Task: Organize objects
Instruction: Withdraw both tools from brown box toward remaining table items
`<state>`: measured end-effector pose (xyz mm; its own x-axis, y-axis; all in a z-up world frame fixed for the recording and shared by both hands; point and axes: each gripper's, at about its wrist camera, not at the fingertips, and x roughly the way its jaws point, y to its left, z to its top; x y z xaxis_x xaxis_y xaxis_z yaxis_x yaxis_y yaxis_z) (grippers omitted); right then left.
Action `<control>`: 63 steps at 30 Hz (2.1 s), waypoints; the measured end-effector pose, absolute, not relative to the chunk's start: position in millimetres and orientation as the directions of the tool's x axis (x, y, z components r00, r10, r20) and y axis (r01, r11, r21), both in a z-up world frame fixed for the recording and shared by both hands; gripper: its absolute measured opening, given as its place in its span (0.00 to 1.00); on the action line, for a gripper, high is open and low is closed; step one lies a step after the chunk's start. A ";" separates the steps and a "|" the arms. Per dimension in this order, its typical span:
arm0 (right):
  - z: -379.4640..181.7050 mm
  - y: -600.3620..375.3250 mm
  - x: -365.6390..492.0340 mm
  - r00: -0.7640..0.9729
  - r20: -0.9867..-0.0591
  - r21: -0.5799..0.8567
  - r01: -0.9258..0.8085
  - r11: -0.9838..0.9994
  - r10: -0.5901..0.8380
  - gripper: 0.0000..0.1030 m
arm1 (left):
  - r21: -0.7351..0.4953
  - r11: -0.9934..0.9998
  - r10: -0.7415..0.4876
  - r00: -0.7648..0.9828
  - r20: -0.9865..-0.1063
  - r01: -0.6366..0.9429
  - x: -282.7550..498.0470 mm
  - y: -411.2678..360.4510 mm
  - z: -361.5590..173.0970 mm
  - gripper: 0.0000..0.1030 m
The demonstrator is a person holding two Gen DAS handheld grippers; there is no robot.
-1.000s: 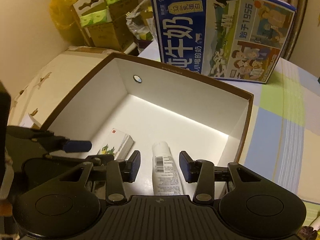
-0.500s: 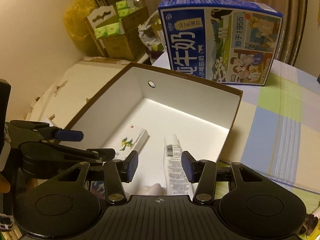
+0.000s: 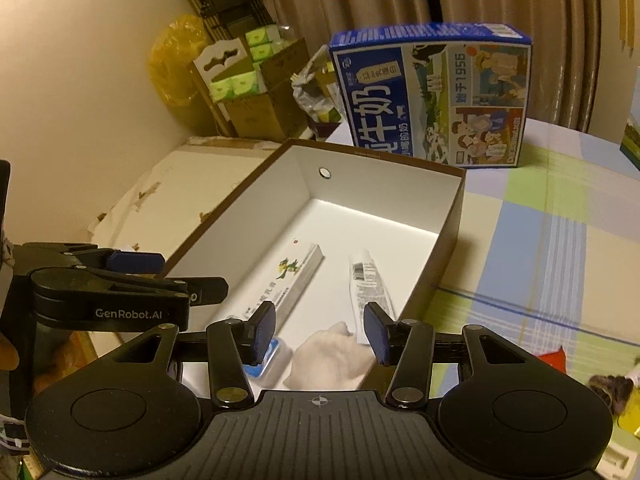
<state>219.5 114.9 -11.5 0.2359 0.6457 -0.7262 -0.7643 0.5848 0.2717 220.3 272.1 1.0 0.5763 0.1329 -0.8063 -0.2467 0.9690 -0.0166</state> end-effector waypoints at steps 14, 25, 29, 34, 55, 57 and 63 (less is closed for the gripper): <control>2.3 45.3 195.8 0.251 -0.702 0.319 -0.726 0.609 0.667 0.45 | -0.032 0.979 0.093 0.588 -0.804 -0.200 178.7 218.7 9.8 0.77; -3.3 -6.3 199.1 0.259 -0.712 0.347 -0.678 0.648 0.652 0.45 | -0.042 0.986 0.062 0.585 -0.809 -0.163 170.9 170.0 9.3 0.77; -3.8 -25.4 201.7 0.265 -0.719 0.345 -0.666 0.661 0.642 0.45 | -0.048 0.987 0.051 0.583 -0.811 -0.152 170.1 151.7 9.1 0.77; -6.9 -52.5 206.8 0.271 -0.732 0.344 -0.644 0.683 0.625 0.45 | -0.060 0.990 0.023 0.576 -0.817 -0.124 173.4 125.6 6.2 0.77; -26.3 -167.9 239.9 0.338 -0.774 0.313 -0.531 0.787 0.535 0.45 | -0.087 0.996 -0.089 0.516 -0.852 0.028 215.7 23.1 -23.9 0.77; -29.3 -174.0 244.4 0.343 -0.780 0.303 -0.525 0.796 0.524 0.45 | -0.082 0.996 -0.088 0.508 -0.857 0.034 220.9 18.0 -27.6 0.77; -38.8 -185.1 257.2 0.346 -0.791 0.287 -0.519 0.805 0.505 0.45 | -0.076 0.996 -0.086 0.482 -0.872 0.040 231.8 7.9 -39.6 0.77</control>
<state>257.2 -185.1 -38.8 0.3457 0.5046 -0.7911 -0.5188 0.8053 0.2869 231.8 7.9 -39.6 0.4815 -0.0861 -0.8722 0.0403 0.9963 -0.0760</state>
